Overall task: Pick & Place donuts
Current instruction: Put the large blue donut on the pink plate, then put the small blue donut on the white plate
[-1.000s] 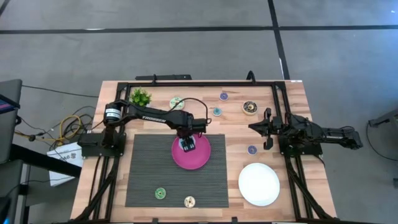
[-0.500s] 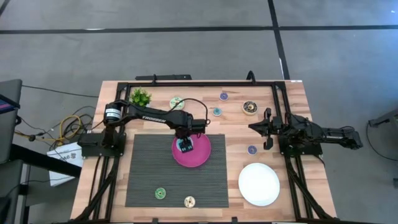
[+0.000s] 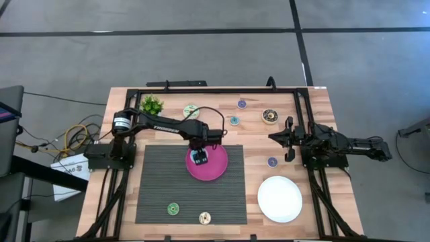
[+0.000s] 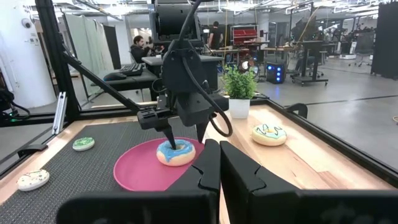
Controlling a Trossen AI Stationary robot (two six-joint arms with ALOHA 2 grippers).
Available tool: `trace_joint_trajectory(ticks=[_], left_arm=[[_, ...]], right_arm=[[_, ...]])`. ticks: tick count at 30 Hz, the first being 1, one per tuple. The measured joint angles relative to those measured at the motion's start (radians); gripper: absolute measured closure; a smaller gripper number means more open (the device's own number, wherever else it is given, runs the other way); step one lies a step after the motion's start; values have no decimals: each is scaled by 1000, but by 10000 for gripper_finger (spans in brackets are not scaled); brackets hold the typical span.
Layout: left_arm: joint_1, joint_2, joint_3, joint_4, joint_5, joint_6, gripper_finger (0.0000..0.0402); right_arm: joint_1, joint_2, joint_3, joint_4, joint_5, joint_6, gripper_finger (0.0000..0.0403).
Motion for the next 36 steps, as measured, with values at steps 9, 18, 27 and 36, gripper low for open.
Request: trace_joint_trajectory(ticks=[9, 18, 27, 36], left_arm=[[-1, -1, 72, -65, -13, 33, 121], [-2, -34, 155, -170, -116, 90, 136], [26, -198, 122, -60, -134, 184, 272], [39, -309, 122, -67, -143, 153, 394]], right_arm=[[0, 0, 0, 0, 0, 0, 403], [0, 0, 0, 0, 0, 0, 403], [0, 0, 0, 0, 0, 0, 403], [0, 0, 0, 0, 0, 0, 403]])
